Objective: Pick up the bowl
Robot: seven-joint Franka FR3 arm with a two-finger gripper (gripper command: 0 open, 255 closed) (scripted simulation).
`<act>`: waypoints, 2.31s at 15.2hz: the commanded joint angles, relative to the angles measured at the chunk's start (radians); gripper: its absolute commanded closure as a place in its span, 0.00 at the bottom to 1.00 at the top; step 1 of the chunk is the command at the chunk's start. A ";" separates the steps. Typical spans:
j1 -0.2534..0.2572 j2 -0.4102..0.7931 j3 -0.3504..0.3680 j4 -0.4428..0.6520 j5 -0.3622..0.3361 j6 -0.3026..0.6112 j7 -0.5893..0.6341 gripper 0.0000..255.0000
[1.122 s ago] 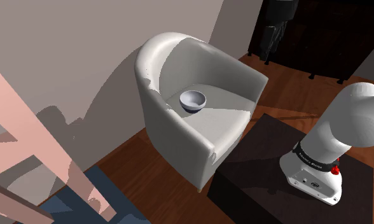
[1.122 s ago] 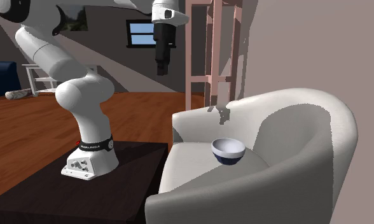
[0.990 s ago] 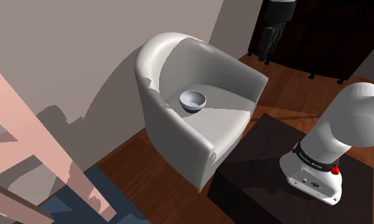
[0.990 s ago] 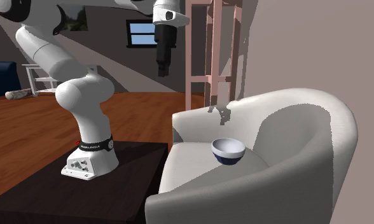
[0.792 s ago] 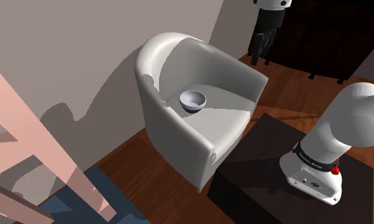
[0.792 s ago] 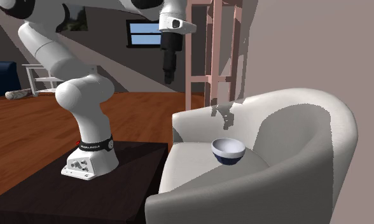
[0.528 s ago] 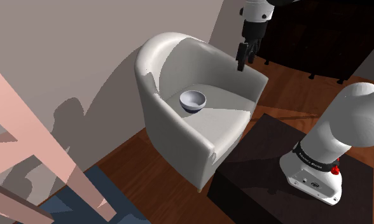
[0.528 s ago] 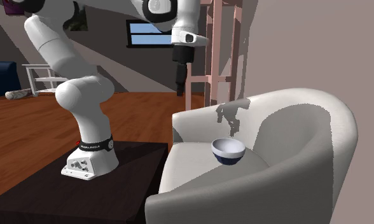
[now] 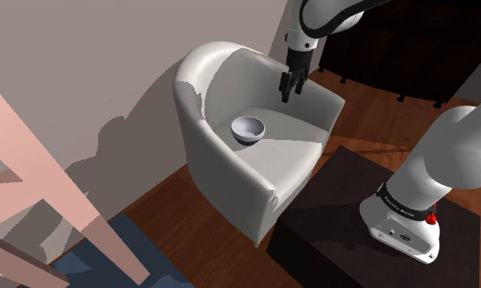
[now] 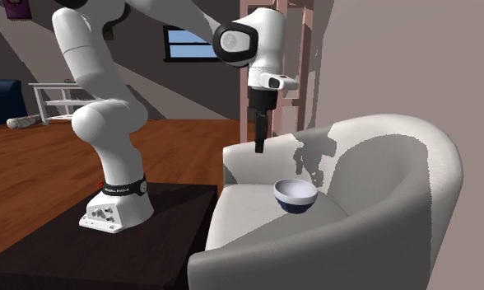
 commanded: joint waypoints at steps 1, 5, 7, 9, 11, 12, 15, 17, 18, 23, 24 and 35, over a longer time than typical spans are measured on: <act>0.005 0.079 -0.002 0.026 0.015 0.057 -0.004 0.00; 0.007 0.236 -0.009 0.096 0.049 0.146 -0.028 0.00; 0.007 0.315 -0.011 0.139 0.068 0.183 -0.041 0.00; 0.005 0.394 -0.010 0.187 0.089 0.214 -0.054 0.00; 0.002 0.473 -0.008 0.240 0.109 0.240 -0.068 0.00; 0.000 0.512 -0.006 0.269 0.119 0.251 -0.074 0.00; -0.003 0.550 -0.003 0.279 0.127 0.279 -0.081 0.00; -0.003 0.569 -0.002 0.274 0.132 0.302 -0.085 0.00; -0.004 0.578 -0.001 0.272 0.134 0.313 -0.088 0.00; -0.005 0.604 0.001 0.269 0.139 0.342 -0.094 1.00; -0.006 0.603 0.001 0.268 0.139 0.342 -0.094 1.00; -0.003 0.574 -0.001 0.273 0.133 0.308 -0.087 1.00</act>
